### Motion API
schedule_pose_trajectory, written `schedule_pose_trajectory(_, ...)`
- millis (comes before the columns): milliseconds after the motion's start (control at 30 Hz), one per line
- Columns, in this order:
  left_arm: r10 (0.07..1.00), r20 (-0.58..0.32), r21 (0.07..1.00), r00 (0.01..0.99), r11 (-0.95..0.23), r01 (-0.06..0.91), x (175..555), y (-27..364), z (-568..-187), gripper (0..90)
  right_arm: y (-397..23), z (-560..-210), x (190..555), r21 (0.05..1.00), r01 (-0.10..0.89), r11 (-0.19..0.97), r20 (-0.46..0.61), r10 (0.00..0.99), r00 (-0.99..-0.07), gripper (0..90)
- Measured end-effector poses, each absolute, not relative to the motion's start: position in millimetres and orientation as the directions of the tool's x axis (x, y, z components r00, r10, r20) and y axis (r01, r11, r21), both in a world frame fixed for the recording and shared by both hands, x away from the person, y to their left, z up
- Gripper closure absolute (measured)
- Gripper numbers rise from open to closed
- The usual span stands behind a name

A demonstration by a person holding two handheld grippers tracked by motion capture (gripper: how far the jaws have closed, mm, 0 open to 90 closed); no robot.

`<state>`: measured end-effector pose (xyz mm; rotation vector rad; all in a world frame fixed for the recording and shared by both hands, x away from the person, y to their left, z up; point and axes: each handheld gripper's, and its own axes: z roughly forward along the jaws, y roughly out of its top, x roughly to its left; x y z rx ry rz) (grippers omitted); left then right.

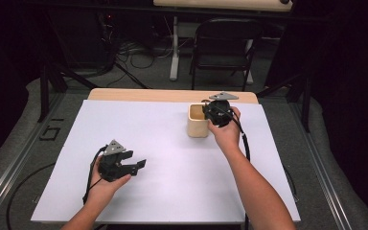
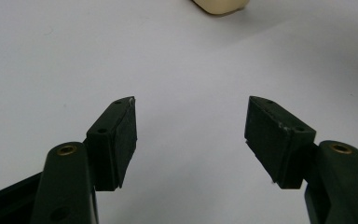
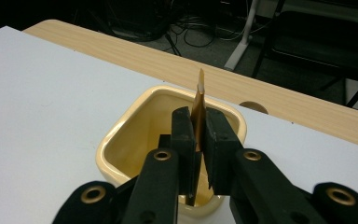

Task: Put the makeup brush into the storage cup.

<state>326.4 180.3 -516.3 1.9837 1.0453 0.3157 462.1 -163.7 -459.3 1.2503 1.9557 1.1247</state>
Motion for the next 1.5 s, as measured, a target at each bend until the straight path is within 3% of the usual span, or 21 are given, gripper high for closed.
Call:
schedule_pose_trajectory(433,0.769,-0.15,0.778,0.621,-0.295,0.555,326.6,180.4,-516.6,34.5,-163.4,-463.7,462.6,0.862,0.455,0.226,-0.022,0.911,-0.411,79.7)
schedule_pose_trajectory(600,0.77,-0.153,0.777,0.62,-0.294,0.557,326.5,180.3,-516.6,34.6,-164.1,-462.5,462.0,0.863,0.456,0.217,-0.012,0.911,-0.412,64.7)
schedule_pose_trajectory(667,0.769,-0.153,0.778,0.621,-0.294,0.555,326.7,180.6,-516.6,34.6,-164.4,-461.5,461.3,0.864,0.455,0.214,-0.008,0.911,-0.412,54.8)
schedule_pose_trajectory(867,0.771,-0.153,0.777,0.619,-0.293,0.557,326.3,180.0,-516.6,34.6,-164.9,-459.8,460.1,0.87,0.435,0.23,-0.048,0.92,-0.389,43.2)
schedule_pose_trajectory(1500,0.772,-0.158,0.778,0.616,-0.287,0.559,326.4,180.4,-516.7,34.6,-163.9,-456.9,455.8,0.867,0.437,0.24,-0.055,0.916,-0.396,38.4)
